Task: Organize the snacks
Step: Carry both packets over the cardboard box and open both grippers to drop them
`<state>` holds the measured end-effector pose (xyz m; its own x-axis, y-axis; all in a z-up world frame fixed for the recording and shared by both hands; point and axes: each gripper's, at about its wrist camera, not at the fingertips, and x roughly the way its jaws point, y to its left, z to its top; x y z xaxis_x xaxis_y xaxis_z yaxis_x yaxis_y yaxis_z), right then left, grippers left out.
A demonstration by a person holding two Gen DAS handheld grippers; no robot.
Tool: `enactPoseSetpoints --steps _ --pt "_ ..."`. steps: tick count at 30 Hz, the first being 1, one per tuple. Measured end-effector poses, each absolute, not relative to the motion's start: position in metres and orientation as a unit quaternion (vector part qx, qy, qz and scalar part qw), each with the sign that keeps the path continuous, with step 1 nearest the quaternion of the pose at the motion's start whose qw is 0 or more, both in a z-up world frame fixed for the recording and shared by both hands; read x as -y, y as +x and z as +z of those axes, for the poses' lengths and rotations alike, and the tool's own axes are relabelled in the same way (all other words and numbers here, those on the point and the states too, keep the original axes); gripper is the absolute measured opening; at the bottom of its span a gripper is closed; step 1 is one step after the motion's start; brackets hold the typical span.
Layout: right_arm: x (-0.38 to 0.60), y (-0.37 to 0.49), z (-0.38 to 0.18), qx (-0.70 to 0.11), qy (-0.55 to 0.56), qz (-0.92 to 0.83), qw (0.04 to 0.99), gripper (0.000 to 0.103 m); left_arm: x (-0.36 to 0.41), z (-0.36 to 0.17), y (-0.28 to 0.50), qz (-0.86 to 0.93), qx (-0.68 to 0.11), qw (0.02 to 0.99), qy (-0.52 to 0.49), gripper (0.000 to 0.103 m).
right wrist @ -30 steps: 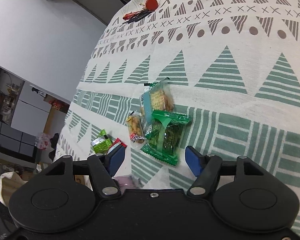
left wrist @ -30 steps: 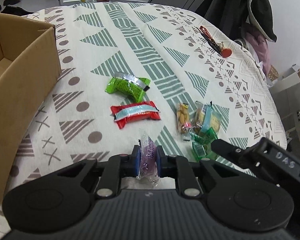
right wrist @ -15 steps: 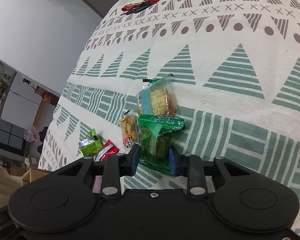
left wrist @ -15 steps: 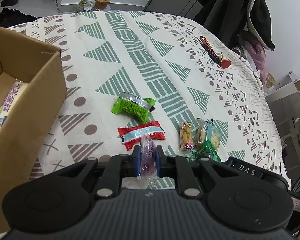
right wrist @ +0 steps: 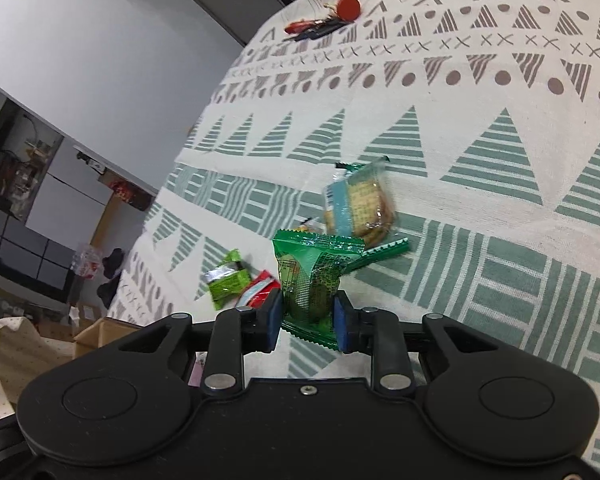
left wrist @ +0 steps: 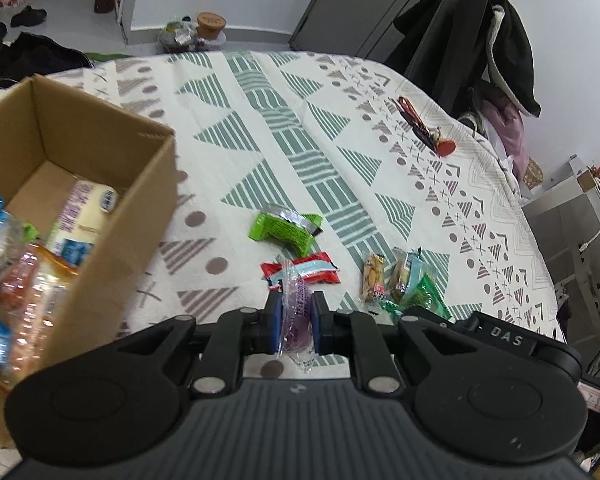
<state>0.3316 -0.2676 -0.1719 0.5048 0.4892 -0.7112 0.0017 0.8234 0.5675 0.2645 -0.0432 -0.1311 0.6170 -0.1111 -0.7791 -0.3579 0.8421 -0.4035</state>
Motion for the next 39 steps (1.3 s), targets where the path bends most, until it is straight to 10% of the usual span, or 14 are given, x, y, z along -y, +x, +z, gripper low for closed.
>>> enactPoseSetpoints --steps 39 --pt "0.139 0.255 -0.099 -0.41 0.202 0.325 0.828 0.026 -0.073 -0.051 0.169 0.155 -0.356 0.88 -0.274 0.014"
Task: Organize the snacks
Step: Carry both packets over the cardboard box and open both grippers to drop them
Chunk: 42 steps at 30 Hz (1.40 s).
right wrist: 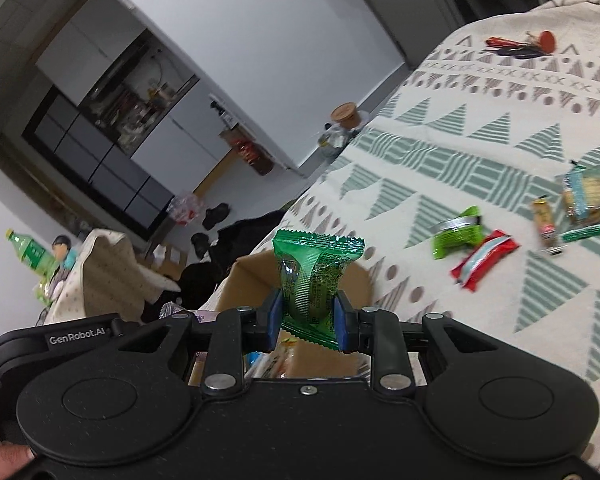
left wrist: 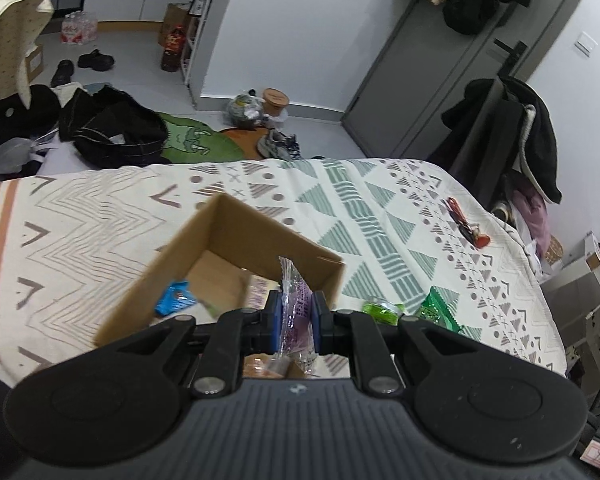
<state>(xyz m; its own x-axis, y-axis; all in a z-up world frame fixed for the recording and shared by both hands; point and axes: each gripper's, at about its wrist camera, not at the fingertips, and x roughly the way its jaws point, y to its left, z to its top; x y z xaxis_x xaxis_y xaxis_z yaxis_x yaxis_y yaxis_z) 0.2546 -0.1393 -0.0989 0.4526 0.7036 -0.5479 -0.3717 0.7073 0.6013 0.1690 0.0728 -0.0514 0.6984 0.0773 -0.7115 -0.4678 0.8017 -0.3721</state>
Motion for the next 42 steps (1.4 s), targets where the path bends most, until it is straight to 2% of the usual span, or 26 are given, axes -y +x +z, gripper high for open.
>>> enactPoseSetpoints --steps 11,24,26,27,28,30,35,40,42 --pt "0.097 0.247 -0.102 -0.417 0.183 0.338 0.823 0.026 -0.117 -0.063 0.151 0.173 -0.364 0.863 -0.304 0.014" --pt "0.067 0.252 -0.109 -0.428 0.183 0.344 0.816 0.026 -0.133 -0.074 0.165 0.157 -0.367 0.86 -0.318 0.014" --pt "0.061 0.253 -0.11 -0.425 0.181 0.361 0.81 0.03 -0.134 -0.075 0.168 0.157 -0.367 0.86 -0.317 0.014" --pt "0.059 0.253 -0.11 -0.428 0.176 0.364 0.808 0.035 -0.135 -0.075 0.17 0.157 -0.368 0.86 -0.317 0.014" --pt "0.06 0.254 -0.111 -0.43 0.177 0.361 0.808 0.048 -0.136 -0.076 0.172 0.157 -0.369 0.859 -0.318 0.014" --pt "0.066 0.255 -0.112 -0.427 0.184 0.352 0.812 0.059 -0.138 -0.077 0.175 0.156 -0.37 0.859 -0.318 0.014" --pt "0.083 0.263 -0.118 -0.44 0.189 0.32 0.817 0.059 -0.14 -0.08 0.185 0.147 -0.369 0.86 -0.321 0.014" --pt "0.089 0.262 -0.118 -0.437 0.171 0.305 0.829 0.077 -0.138 -0.077 0.192 0.154 -0.357 0.862 -0.325 0.022" --pt "0.089 0.263 -0.116 -0.437 0.164 0.303 0.831 0.077 -0.138 -0.078 0.194 0.153 -0.361 0.859 -0.33 0.023"
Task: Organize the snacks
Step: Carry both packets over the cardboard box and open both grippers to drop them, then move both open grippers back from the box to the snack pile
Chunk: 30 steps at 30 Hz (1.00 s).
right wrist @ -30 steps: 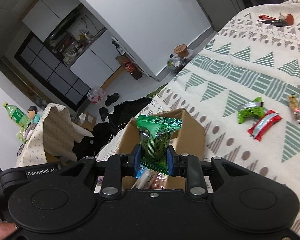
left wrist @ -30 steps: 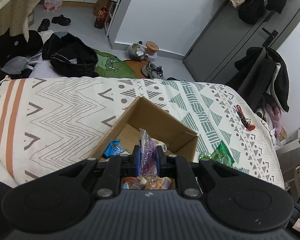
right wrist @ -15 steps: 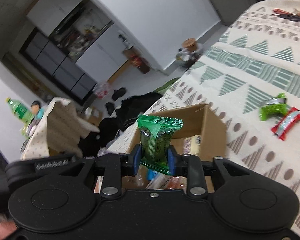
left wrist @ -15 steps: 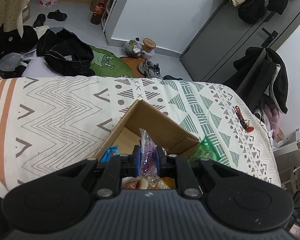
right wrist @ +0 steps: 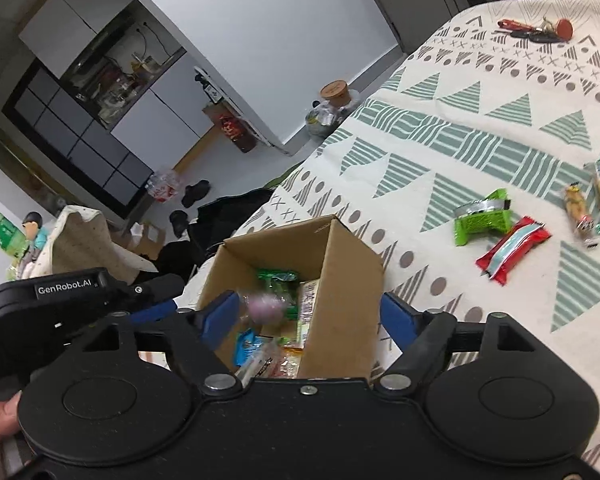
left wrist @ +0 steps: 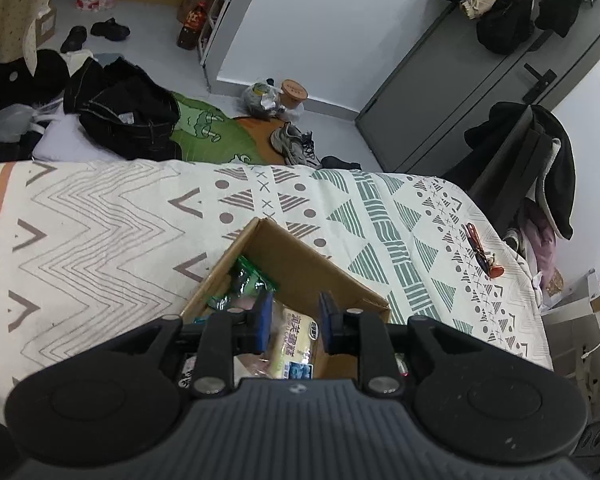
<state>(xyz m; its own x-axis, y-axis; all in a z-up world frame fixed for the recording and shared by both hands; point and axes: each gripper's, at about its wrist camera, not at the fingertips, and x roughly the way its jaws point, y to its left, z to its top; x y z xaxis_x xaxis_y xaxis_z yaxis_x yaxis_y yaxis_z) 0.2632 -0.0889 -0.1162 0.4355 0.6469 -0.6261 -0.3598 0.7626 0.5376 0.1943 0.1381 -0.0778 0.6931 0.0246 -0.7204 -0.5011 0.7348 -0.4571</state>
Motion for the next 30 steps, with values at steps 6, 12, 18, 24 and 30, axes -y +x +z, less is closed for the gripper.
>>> enactPoseSetpoints --steps 6,12,18,24,30 --pt "0.1 0.268 -0.114 -0.443 0.167 0.289 0.832 0.081 -0.132 -0.078 0.194 0.159 -0.375 0.856 -0.318 0.033" --pt "0.122 0.272 -0.112 -0.45 0.172 0.258 0.838 0.085 -0.118 -0.075 0.197 0.159 -0.378 0.862 -0.298 0.055" --pt "0.149 0.275 -0.109 -0.453 0.172 0.232 0.843 0.091 -0.092 -0.074 0.202 0.152 -0.38 0.868 -0.282 0.068" --pt "0.185 0.285 -0.103 -0.446 0.19 0.206 0.85 0.092 -0.062 -0.073 0.214 0.133 -0.389 0.872 -0.265 0.071" --pt "0.218 0.298 -0.101 -0.442 0.21 0.195 0.85 0.092 -0.033 -0.07 0.228 0.117 -0.389 0.88 -0.248 0.076"
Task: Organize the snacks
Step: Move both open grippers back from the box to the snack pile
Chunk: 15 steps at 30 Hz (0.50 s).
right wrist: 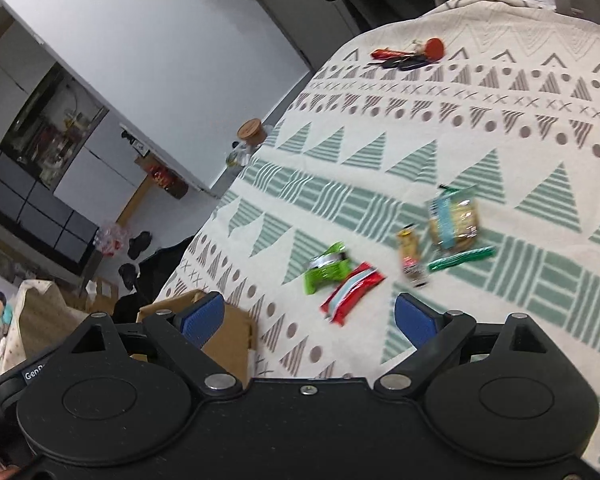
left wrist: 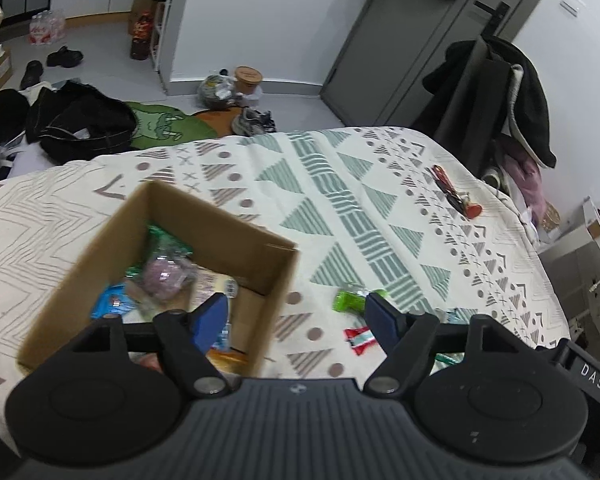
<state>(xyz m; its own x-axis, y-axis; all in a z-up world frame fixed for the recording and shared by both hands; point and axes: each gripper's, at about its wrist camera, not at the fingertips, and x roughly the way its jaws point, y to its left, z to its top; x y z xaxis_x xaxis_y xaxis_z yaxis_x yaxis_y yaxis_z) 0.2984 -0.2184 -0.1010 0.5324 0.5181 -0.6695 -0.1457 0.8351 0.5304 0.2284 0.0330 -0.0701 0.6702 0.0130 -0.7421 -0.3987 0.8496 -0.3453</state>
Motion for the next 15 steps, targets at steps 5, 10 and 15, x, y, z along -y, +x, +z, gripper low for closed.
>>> enactPoseSetpoints --steps 5,10,15 --pt "0.239 0.308 -0.101 -0.441 0.212 0.195 0.85 0.096 -0.012 -0.07 0.242 0.103 -0.389 0.884 -0.238 0.076" --pt "0.259 0.316 -0.102 -0.437 0.223 0.187 0.851 0.097 0.008 -0.075 0.256 0.085 -0.394 0.887 -0.226 0.076" --pt "0.275 0.326 -0.107 -0.436 0.233 0.173 0.852 0.097 0.026 -0.084 0.269 0.064 -0.4 0.887 -0.222 0.076"
